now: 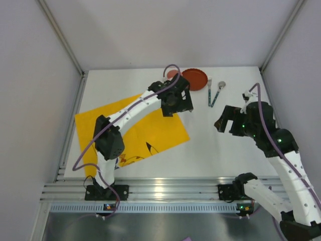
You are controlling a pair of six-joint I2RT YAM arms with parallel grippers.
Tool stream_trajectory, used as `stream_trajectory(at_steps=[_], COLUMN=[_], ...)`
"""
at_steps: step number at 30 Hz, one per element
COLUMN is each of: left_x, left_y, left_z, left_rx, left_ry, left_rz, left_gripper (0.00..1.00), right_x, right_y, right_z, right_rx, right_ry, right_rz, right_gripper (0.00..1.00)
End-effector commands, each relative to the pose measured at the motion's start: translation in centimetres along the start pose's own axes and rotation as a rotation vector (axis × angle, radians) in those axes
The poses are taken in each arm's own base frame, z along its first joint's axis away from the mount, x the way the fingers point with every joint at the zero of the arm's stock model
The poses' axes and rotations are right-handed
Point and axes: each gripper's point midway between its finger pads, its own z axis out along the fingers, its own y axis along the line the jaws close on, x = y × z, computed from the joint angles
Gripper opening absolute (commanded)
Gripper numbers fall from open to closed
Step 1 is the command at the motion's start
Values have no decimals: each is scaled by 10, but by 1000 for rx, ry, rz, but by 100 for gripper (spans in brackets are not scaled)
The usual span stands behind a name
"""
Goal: Set the dinner table for one person
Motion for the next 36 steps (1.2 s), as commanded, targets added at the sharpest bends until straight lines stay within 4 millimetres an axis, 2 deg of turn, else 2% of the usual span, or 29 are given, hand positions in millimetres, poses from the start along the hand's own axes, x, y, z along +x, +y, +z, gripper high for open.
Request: stream_trajectory(at_steps=[1,2,3,4,5,6,7,8,9,10,11,12,13,14,16,17,18,20,21,25,30,33,34,36], left_x=[-33,-37,-41,-39,-39,-40,-34,-33,-30,-23,-19,-13,-5,-1,9,12,16,18,18,23,24,24,23,22], left_y=[52,68,80,110,124,135,160,168,176,189,194,200,208,212,219,220,223,227,230,246,251,255,256,258], left_z=[-73,-79,-99,-95,-99,-114,-111,-116,-127,-126,-128,-134,-133,-134,-136,-141,-141,-149,-153,-164,-170,-174,-174,-175], left_rx=[-79,-109,-104,-163,-184,-177,-222,-228,-230,-260,-269,-277,-300,-309,-314,-304,-307,-312,-319,-372,-374,-388,-391,-392], left_ry=[-144,-164,-198,-189,-192,-215,-199,-203,-218,-206,-202,-197,-183,-179,-168,-176,-171,-187,-195,-202,-217,-223,-224,-230], left_rz=[-52,-68,-87,-113,-130,-151,-171,-178,-180,-189,-191,-197,-206,-216,-241,-250,-258,-262,-264,-268,-287,-284,-285,-283], left_gripper=[98,98,98,98,98,98,98,98,98,97,97,97,96,96,96,95,95,95,95,96,96,96,96,96], right_x=[0,-4,5,5,11,6,7,17,9,10,23,13,15,27,23,35,31,44,45,78,119,138,142,149], right_y=[70,81,88,93,94,105,108,108,121,125,122,133,134,130,133,127,129,126,130,134,158,168,167,163], right_z=[29,45,55,64,85,95,106,131,140,151,177,186,197,218,236,251,258,274,278,294,291,284,282,278], right_rx=[-349,-389,-430,-446,-441,-490,-504,-494,-548,-550,-523,-534,-525,-492,-481,-453,-451,-430,-433,-417,-448,-465,-463,-453], right_ry=[73,81,123,136,179,169,189,252,246,267,331,320,327,372,376,416,411,447,449,518,589,622,631,639], right_rz=[12,24,39,65,80,79,89,108,100,101,105,78,48,47,27,35,35,41,34,30,1,-10,-8,0], right_gripper=[100,100,100,100,100,100,100,100,100,100,100,99,99,99,99,98,99,99,98,98,92,74,61,45])
